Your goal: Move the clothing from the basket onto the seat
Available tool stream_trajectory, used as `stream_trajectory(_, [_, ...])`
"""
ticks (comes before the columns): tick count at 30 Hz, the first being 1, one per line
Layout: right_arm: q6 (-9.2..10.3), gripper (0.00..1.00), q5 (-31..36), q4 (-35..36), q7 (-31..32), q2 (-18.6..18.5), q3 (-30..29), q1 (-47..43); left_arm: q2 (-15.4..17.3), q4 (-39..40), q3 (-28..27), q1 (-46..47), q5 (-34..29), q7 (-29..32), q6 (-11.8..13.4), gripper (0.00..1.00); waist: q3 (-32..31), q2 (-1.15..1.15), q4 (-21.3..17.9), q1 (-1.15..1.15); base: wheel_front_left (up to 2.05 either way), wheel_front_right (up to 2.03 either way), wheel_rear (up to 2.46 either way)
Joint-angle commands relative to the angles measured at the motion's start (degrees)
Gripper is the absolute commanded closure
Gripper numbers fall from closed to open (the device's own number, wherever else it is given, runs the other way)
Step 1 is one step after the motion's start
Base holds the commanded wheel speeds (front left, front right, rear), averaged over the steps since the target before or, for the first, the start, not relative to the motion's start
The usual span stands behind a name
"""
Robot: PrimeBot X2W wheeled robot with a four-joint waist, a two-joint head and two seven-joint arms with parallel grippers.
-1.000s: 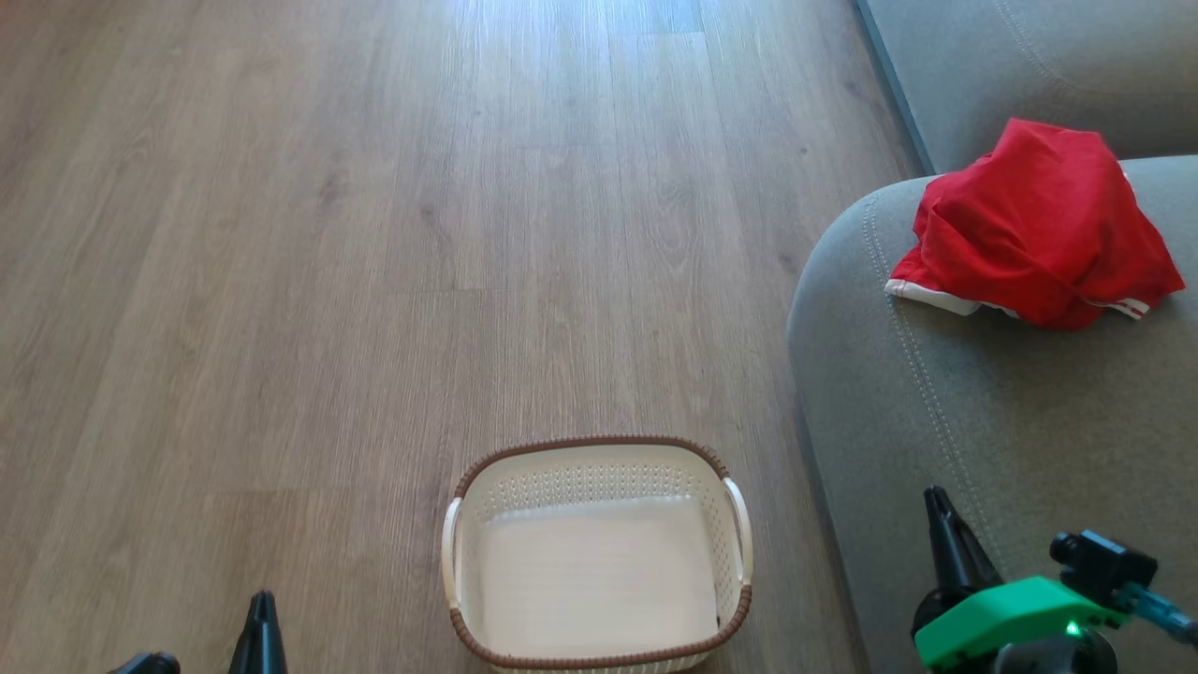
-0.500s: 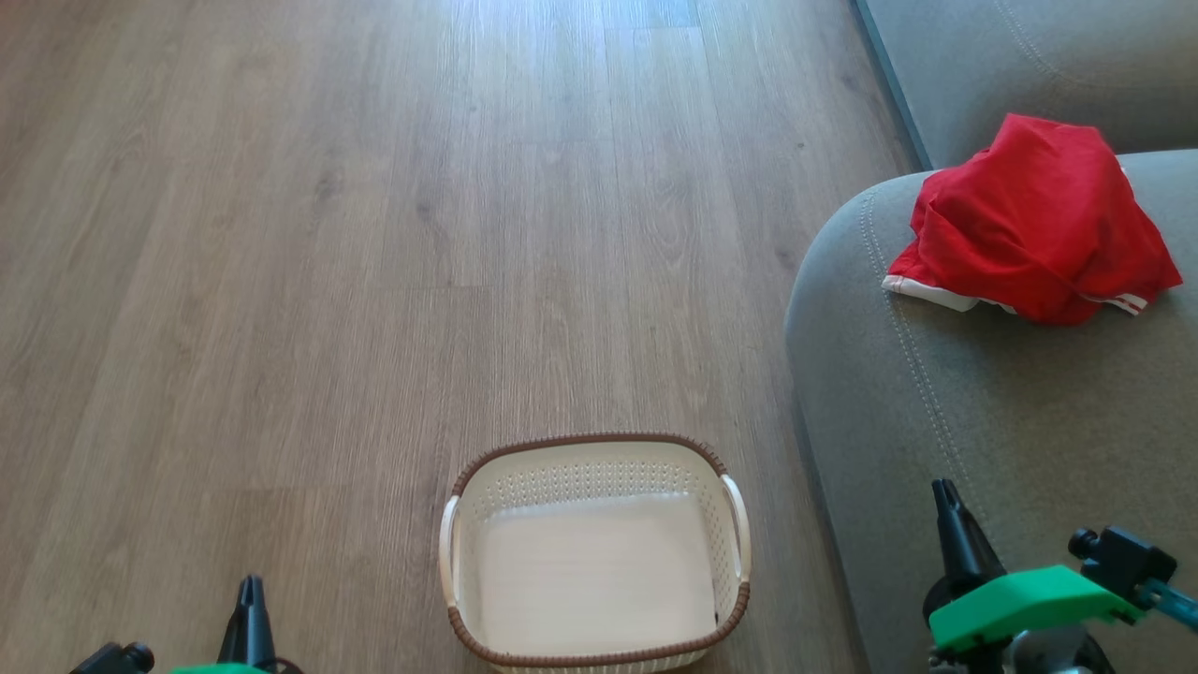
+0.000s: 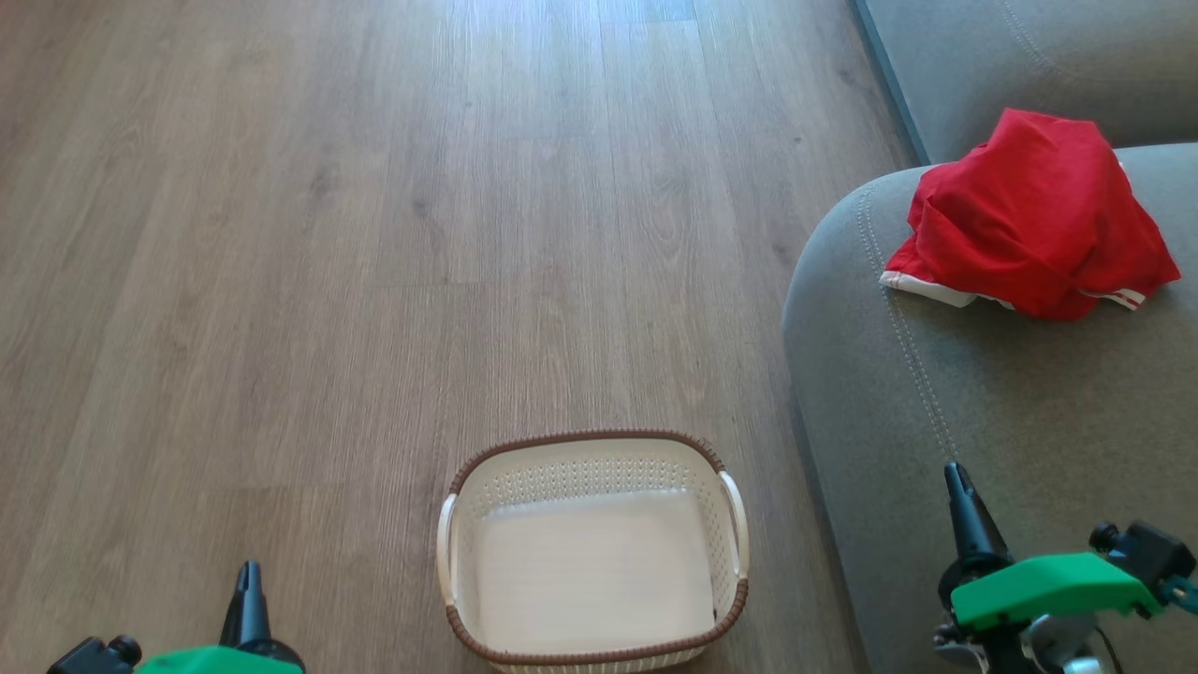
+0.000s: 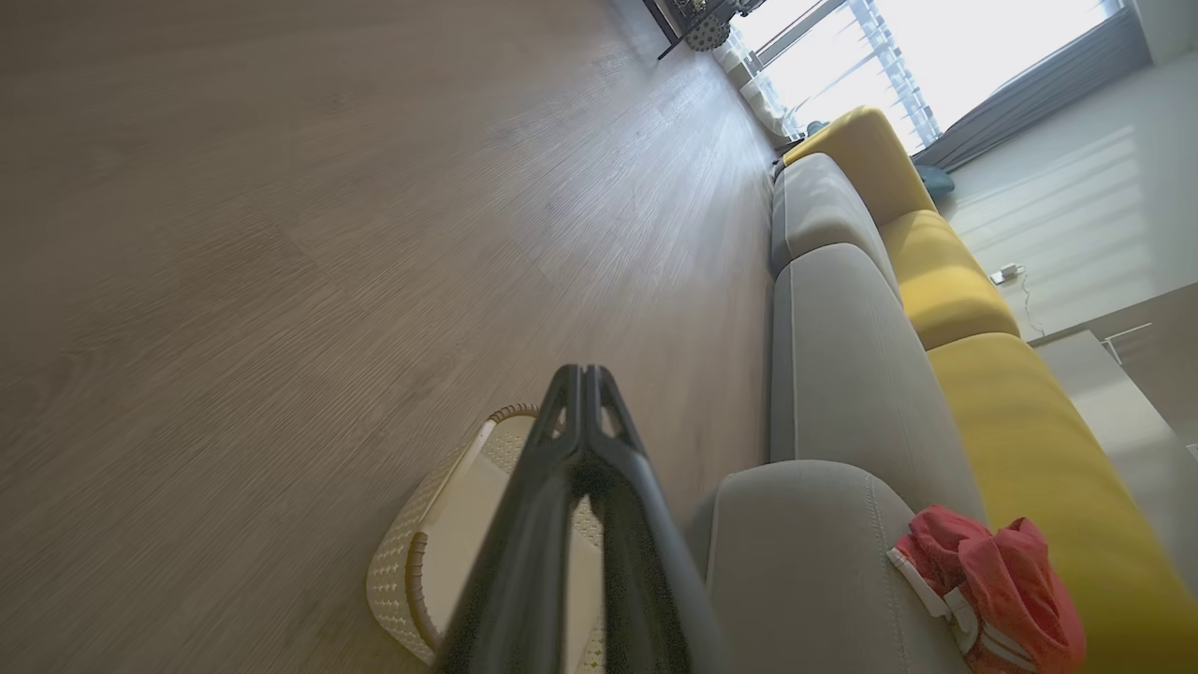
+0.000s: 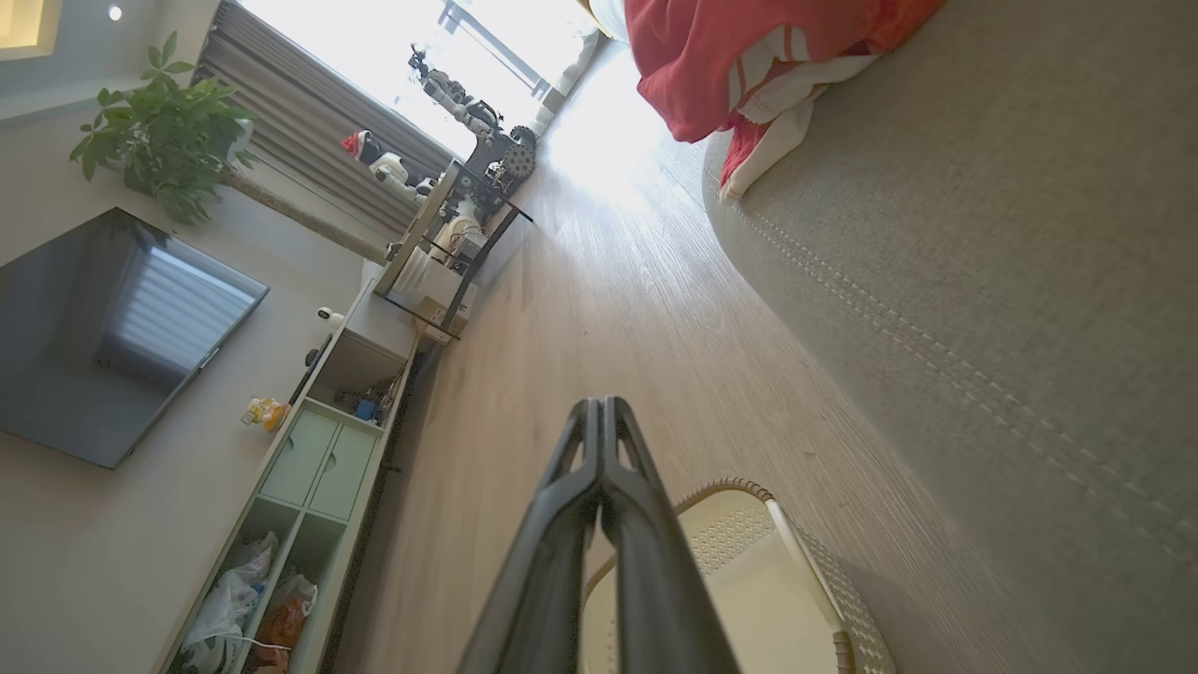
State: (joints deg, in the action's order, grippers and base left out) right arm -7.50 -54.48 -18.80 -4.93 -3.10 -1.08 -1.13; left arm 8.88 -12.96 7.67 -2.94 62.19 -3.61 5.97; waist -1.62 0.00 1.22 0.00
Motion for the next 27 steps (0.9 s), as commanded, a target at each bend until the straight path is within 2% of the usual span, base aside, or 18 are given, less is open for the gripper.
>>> stream_trajectory(1, [0.00, 1.00, -1.7, 2.3, 0.5, -1.0, 0.4, 3.7, 0.1, 2.1, -2.4, 3.2, 1.2, 0.2, -0.7, 1.00, 0.0, 0.00, 0.0, 0.00, 0.00, 0.00, 0.00])
stream_trajectory(27, [0.00, 1.00, -19.0, 3.1, 3.5, -2.1, 0.0, 5.7, -2.4, 3.0, -7.4, 5.6, 13.7, 4.3, -4.1, 1.00, 0.6, 0.00, -0.5, 0.00, 0.00, 0.00, 0.00])
